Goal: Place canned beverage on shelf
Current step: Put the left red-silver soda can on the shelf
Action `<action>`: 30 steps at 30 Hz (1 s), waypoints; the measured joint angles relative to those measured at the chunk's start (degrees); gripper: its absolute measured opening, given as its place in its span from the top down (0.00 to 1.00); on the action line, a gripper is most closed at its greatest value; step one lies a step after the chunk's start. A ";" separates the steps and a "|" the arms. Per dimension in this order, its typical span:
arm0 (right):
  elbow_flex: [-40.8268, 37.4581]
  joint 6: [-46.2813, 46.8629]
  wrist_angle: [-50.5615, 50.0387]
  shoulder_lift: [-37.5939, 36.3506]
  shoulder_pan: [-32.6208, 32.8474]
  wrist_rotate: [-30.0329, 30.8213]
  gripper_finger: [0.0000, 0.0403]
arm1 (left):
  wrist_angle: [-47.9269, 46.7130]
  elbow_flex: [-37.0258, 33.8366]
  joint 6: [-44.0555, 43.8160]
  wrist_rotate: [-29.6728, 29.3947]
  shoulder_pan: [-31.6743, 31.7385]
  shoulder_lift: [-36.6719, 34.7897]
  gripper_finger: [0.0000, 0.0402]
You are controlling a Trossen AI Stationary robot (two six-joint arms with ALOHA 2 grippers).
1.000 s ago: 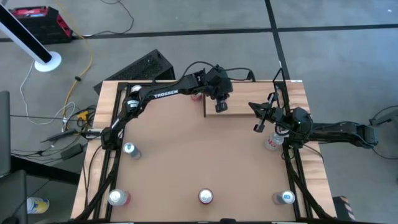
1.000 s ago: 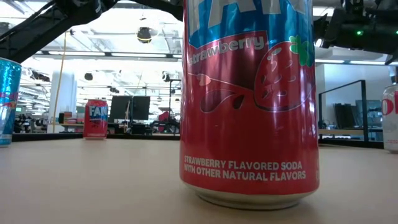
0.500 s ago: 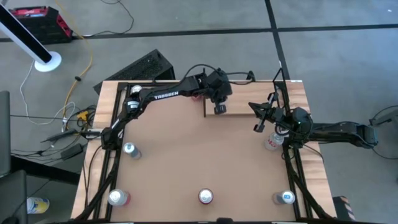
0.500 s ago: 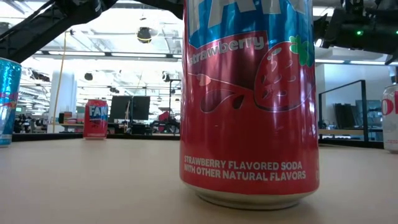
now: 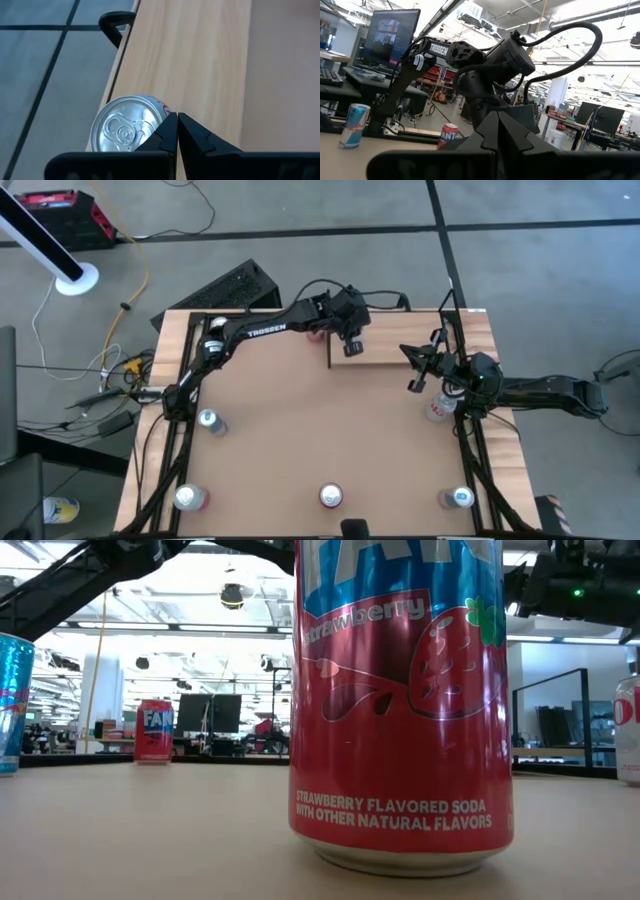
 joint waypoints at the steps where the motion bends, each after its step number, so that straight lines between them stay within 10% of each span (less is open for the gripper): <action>1: 0.00 0.00 0.00 -0.01 0.00 0.00 0.93 | 0.02 0.00 -0.20 -0.01 0.21 0.00 1.00; 30: 0.00 -0.02 -0.04 0.00 -0.01 0.03 0.93 | -3.53 -0.02 2.57 3.92 0.73 0.09 1.00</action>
